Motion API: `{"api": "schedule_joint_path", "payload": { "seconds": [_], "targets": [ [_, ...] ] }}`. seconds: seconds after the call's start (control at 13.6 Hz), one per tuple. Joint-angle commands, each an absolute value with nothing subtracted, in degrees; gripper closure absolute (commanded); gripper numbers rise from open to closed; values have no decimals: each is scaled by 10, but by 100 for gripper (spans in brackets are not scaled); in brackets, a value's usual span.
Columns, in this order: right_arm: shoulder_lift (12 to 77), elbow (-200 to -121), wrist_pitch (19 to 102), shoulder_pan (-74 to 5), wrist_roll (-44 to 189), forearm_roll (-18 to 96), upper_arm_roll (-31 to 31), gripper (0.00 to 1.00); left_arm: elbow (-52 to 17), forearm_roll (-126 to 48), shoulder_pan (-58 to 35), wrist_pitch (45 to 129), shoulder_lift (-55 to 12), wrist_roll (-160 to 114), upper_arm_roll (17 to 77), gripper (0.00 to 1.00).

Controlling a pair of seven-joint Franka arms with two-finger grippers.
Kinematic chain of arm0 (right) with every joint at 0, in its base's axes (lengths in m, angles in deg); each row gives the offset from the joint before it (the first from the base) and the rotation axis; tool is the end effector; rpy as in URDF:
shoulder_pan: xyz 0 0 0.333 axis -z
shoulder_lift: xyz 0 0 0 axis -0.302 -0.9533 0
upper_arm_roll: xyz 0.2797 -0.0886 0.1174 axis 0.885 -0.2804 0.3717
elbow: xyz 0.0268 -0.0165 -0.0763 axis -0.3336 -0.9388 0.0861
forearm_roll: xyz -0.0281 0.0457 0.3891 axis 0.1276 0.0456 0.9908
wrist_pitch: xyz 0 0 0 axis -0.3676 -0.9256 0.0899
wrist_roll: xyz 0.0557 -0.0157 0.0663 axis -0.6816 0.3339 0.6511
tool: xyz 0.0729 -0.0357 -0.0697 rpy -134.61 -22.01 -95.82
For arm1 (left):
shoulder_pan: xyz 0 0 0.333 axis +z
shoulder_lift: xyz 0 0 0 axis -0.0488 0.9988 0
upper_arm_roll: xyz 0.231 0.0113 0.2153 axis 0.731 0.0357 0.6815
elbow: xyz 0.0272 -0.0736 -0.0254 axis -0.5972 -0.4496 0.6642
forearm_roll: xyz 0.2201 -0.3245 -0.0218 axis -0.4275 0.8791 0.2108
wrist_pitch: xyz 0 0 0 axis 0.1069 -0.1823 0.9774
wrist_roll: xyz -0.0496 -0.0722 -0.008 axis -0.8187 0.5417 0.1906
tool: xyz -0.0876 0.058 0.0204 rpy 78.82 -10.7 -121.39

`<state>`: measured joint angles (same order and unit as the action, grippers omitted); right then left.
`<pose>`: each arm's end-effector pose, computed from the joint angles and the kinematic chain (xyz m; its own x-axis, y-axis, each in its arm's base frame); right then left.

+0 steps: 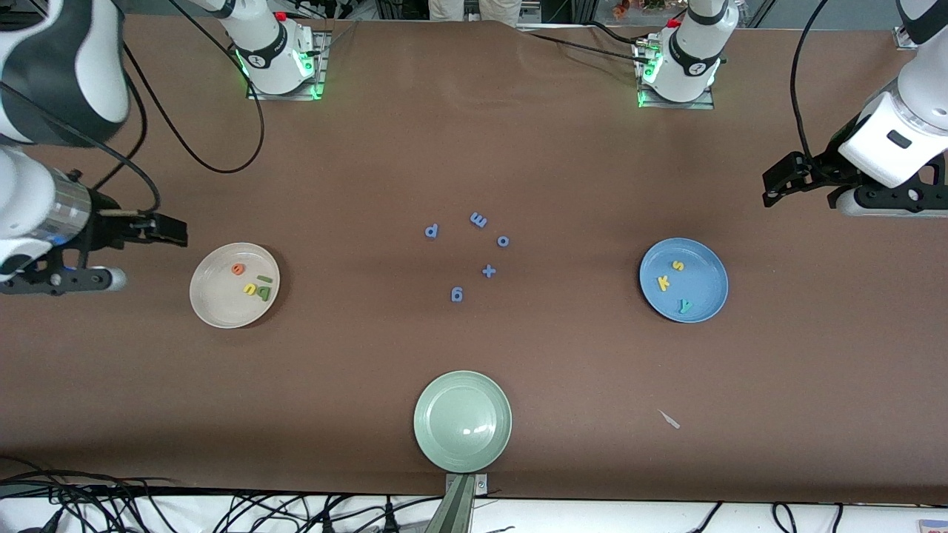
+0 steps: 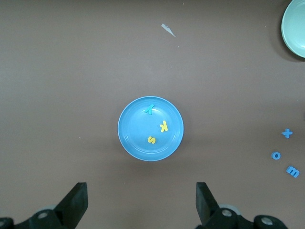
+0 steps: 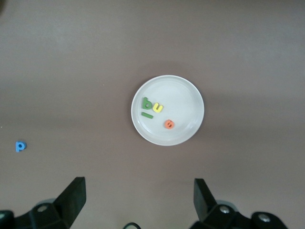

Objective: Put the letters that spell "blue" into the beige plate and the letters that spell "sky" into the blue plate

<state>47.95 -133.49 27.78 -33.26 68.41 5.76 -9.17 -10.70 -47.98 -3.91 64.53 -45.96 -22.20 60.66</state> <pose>0.6398 0.0500 0.5585 0.9882 0.0517 -0.1439 0.0552 -0.9983 0.0198 0.5635 -0.0553 0.5976 0.9999 0.0061 0.0102 0.0061 -1.0000 0.0053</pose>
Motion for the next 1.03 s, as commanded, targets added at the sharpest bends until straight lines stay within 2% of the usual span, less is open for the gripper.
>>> {"api": "schedule_joint_path", "payload": {
  "seconds": [0.0,0.22,0.95],
  "targets": [
    [586,-1427,276,-197,673,41,39,0,-103,-473,-42,636,-463,-210,609,0],
    [669,-1516,279,-183,670,36,48,0,-103,-473,-42,635,-463,-210,609,0],
    [646,-1487,284,-187,670,33,51,0,-103,-471,-42,634,-463,-211,603,0]
  ]
}}
